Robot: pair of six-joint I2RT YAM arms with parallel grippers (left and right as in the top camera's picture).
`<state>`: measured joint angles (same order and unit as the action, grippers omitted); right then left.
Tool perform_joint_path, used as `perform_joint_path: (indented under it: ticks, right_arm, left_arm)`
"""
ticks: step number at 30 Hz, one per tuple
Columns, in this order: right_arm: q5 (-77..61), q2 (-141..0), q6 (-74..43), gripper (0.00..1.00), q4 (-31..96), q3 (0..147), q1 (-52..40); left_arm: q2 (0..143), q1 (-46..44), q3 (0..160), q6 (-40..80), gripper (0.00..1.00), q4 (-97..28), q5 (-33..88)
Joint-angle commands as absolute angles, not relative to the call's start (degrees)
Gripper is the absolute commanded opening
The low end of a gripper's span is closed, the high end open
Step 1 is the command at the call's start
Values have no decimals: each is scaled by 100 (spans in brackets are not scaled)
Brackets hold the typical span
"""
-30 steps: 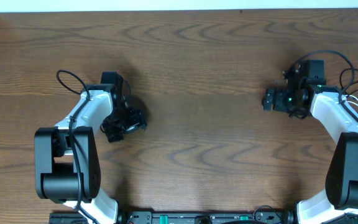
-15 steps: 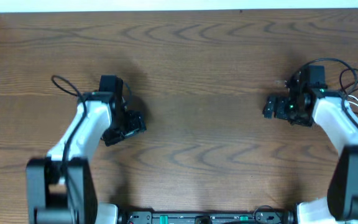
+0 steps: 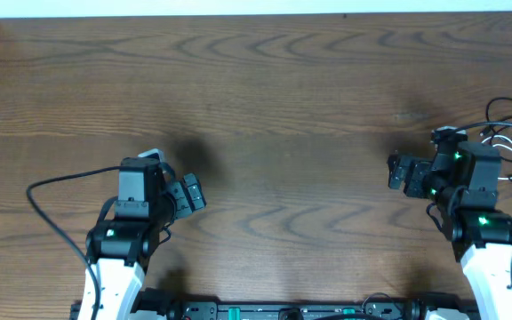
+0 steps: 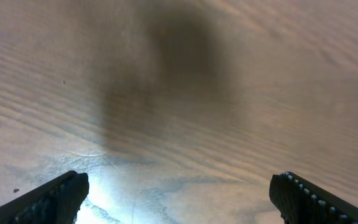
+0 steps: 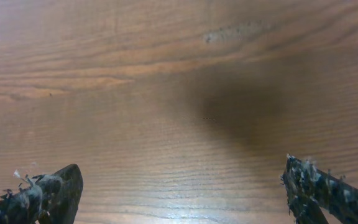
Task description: Untangle cables
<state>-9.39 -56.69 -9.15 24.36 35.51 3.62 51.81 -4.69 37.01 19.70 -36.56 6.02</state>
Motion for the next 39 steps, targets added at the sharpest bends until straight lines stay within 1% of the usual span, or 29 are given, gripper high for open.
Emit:
perform_joint_path:
  ticks: [1,12,39]
  right_arm:
    - [-937,-5540,-917,99,2423,3492,331]
    - [-937,-5546,-917,99,2648,3489,333]
    - [-939,-5400,-915,99,2617,3479,327]
  left_arm:
    - [4976,-484,3675,2005,98,-3634,506]
    - [5166,-484,3675,2005,98,-3638,506]
    - [5242,-484,3675,2005,98,-3638,506]
